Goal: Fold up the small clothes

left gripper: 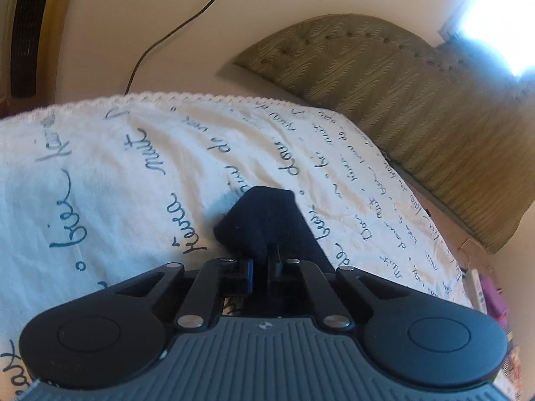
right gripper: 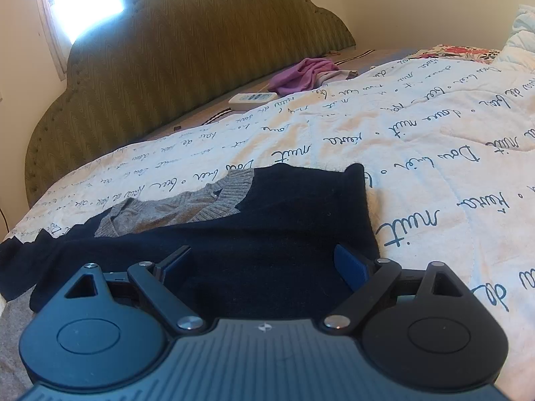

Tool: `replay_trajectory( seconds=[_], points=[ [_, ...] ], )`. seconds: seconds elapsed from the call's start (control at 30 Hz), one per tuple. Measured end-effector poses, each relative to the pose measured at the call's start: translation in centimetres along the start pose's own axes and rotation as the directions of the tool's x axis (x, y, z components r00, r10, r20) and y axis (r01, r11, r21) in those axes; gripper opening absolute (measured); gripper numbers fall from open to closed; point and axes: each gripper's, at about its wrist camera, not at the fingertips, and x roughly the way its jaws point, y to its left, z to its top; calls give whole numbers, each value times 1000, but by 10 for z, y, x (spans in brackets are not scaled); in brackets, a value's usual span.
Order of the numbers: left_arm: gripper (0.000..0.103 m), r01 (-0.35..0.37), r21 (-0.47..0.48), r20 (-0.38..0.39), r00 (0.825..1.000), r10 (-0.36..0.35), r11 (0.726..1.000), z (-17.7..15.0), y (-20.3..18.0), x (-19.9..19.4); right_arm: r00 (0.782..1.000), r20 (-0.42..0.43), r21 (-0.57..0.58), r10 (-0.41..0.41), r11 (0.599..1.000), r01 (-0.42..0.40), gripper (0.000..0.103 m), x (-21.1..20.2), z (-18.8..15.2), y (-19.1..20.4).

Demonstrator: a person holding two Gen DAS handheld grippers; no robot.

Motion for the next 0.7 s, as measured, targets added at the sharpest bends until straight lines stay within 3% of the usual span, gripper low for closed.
replay_trajectory(
  seconds=[0.13,0.23,0.27,0.33,0.43,0.53,0.6,0.7],
  points=[
    [3,1,126,115,993,-16,992,-14,-38,-39,1000,2,6,4,1000,-4,92,0,0,-1],
    [3,63,324,198,971,-133,944,-54,-94,-87,1000,4,14,8,1000,-8,92,0,0,-1],
    [3,88,398,207,961,-183,913,-74,-114,-102,1000,5,16,9,1000,-9,92,0,0,-1],
    [2,159,545,185,935,-302,823,-131,-152,-134,1000,7,20,11,1000,-12,92,-1,0,-2],
    [2,299,672,30,903,-429,677,-220,-196,-159,1000,11,35,22,999,-22,92,-1,0,-5],
    [3,411,737,-166,880,-446,536,-301,-223,-160,999,15,51,34,998,-35,92,-2,0,-7],
    [5,456,744,-257,870,-422,488,-336,-230,-157,999,18,64,44,997,-45,92,-3,0,-9],
    [47,519,734,-352,842,-408,439,-351,-226,-158,998,21,76,54,996,-55,92,-3,0,-11]
  ],
)
